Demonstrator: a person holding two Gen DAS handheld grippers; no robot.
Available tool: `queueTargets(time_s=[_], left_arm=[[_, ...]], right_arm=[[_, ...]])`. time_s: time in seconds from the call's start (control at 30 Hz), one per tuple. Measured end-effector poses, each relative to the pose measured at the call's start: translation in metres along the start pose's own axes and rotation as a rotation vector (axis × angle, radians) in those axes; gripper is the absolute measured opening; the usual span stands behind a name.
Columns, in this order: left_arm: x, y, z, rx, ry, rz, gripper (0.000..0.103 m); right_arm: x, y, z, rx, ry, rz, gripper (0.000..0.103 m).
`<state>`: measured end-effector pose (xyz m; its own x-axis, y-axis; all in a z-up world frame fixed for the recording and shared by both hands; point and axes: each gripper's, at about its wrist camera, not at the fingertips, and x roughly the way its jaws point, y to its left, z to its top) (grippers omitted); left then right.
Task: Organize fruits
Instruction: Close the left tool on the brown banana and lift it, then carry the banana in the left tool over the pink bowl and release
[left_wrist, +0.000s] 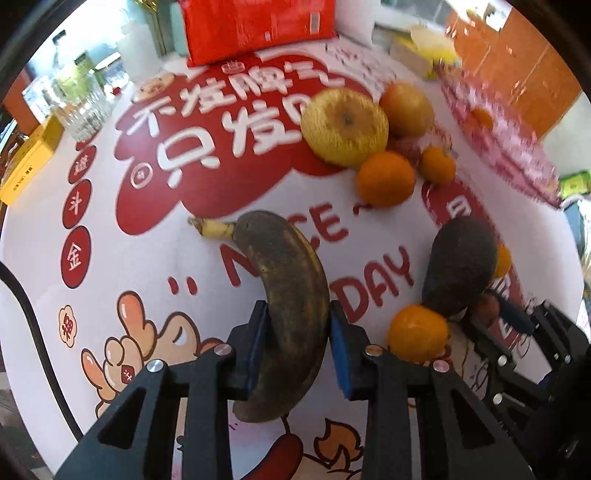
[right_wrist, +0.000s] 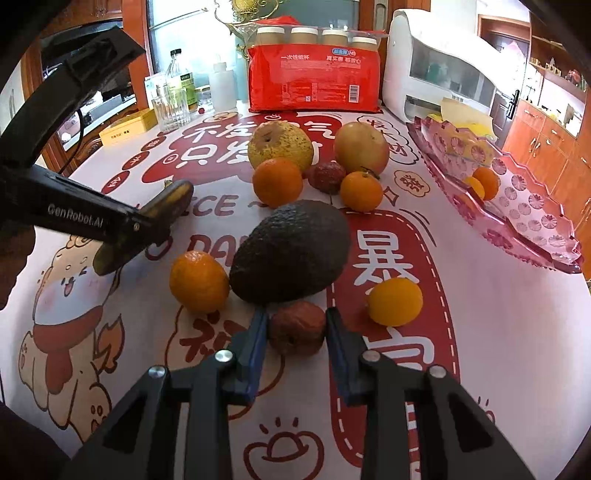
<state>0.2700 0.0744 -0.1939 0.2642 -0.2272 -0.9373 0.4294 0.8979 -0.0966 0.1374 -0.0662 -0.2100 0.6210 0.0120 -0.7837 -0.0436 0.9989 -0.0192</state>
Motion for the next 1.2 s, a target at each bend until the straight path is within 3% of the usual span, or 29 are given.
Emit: queueTargets(time_s=[0.5,0.87,1.2], left_arm=[[-0.082,-0.004,0.003,-0.103,-0.247,0.0,0.029],[-0.128,-0.045,0.01,-0.136,-0.312,-0.036,0.03],[-0.152,-0.108,0.032,-0.161,-0.381,-0.065,0.03]], right_arm=[[-0.032,-0.012,0.005,0.057,-0.066,0.084,0.031],[-0.074,-0.047,0.02,0.059,-0.136,0.11,0.031],[-0.109,-0.114,0.037,0.032,-0.172,0.079,0.031]])
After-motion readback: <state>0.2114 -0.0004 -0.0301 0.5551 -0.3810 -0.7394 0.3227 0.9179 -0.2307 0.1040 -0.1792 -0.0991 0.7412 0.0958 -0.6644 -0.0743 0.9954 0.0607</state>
